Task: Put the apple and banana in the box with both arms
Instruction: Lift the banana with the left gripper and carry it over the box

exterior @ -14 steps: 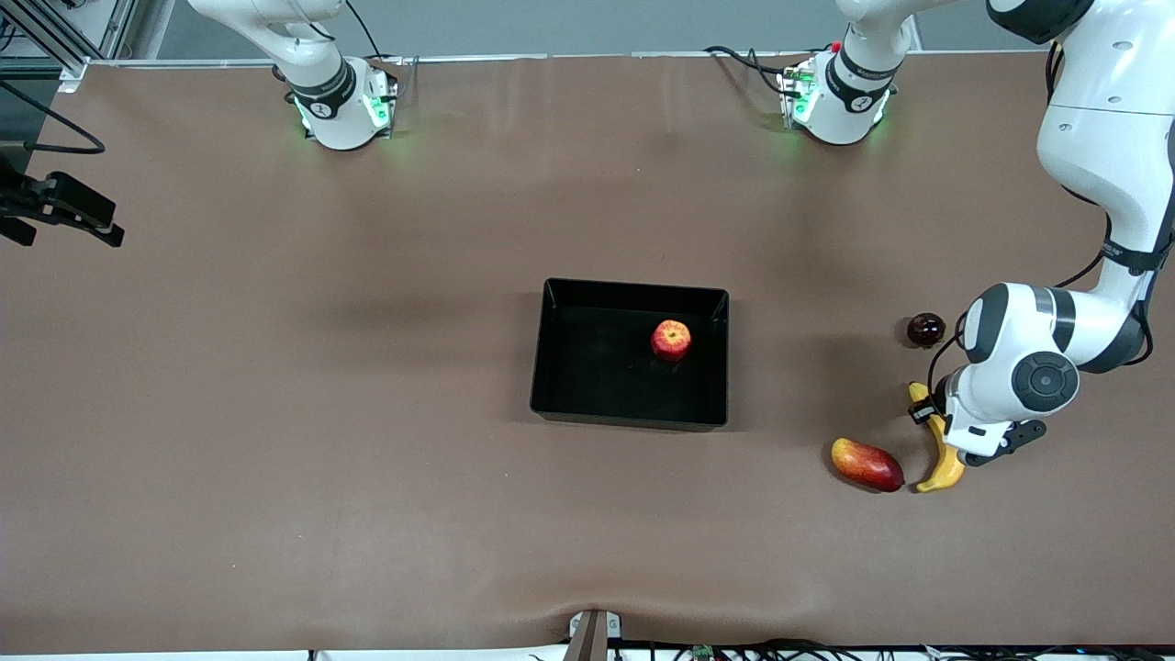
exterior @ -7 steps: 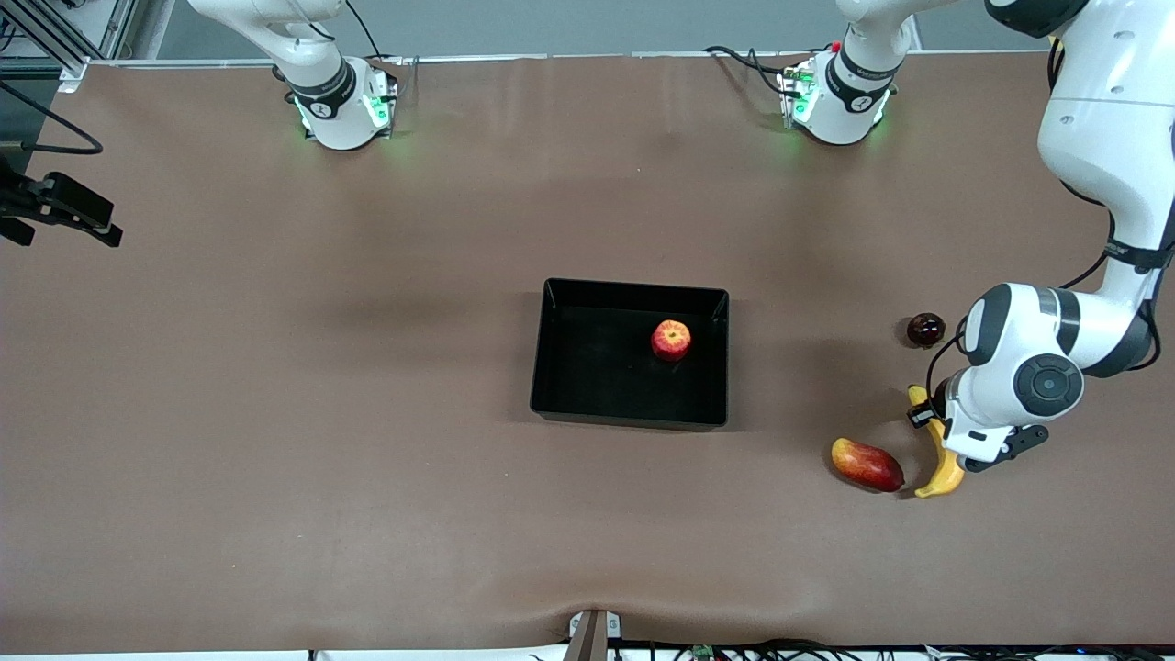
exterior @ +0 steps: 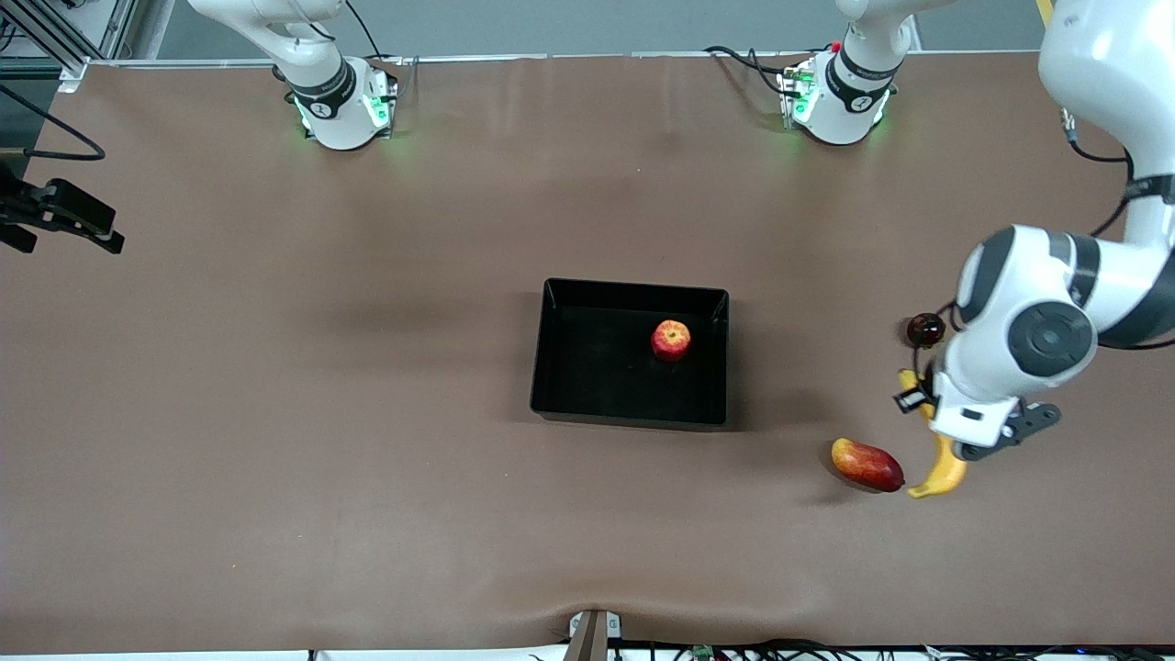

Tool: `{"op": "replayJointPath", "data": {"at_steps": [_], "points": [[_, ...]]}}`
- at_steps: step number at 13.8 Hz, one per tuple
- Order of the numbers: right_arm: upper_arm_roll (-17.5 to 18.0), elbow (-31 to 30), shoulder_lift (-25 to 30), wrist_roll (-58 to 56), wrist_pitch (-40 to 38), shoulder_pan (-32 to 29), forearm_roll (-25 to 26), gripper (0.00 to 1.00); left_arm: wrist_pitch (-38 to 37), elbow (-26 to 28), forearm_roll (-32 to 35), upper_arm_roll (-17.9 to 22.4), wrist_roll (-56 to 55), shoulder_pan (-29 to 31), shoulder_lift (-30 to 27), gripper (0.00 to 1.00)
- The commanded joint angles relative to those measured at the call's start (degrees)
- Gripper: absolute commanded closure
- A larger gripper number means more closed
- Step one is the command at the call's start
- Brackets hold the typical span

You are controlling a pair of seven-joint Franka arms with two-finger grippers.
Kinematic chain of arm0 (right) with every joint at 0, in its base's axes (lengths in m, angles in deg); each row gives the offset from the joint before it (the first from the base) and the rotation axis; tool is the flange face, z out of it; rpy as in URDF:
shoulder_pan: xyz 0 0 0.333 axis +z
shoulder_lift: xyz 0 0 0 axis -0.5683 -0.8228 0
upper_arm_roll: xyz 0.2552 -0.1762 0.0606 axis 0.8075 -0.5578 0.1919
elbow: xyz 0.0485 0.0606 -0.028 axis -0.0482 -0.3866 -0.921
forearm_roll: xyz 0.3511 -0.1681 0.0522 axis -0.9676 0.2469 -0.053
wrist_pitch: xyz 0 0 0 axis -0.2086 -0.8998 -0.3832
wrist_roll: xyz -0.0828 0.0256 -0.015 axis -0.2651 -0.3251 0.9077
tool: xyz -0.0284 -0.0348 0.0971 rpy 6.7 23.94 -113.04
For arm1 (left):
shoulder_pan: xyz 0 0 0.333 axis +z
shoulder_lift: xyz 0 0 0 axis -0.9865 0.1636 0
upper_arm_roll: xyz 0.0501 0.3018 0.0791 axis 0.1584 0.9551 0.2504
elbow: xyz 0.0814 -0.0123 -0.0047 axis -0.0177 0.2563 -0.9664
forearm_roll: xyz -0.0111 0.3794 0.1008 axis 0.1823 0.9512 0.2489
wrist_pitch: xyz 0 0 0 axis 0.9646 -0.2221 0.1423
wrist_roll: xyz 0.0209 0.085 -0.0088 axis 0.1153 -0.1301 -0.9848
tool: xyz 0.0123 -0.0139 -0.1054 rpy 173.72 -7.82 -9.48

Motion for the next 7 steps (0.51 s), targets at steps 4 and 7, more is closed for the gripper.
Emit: {"op": "replayJointPath", "data": {"at_steps": [4,7], "points": [[-0.04,0.05,-0.07,-0.54,0.69,-0.61,-1.01,0.0,-0.96,0.19,0.79,-5.88,-10.52,-11.72,1.12,1.0],[-0.04,0.14,0.02,-0.45,0.69,-0.53,-1.01,0.0,-0.78,-5.15,1.14,-5.7,-16.42,-20.95,7.43,1.0]]}}
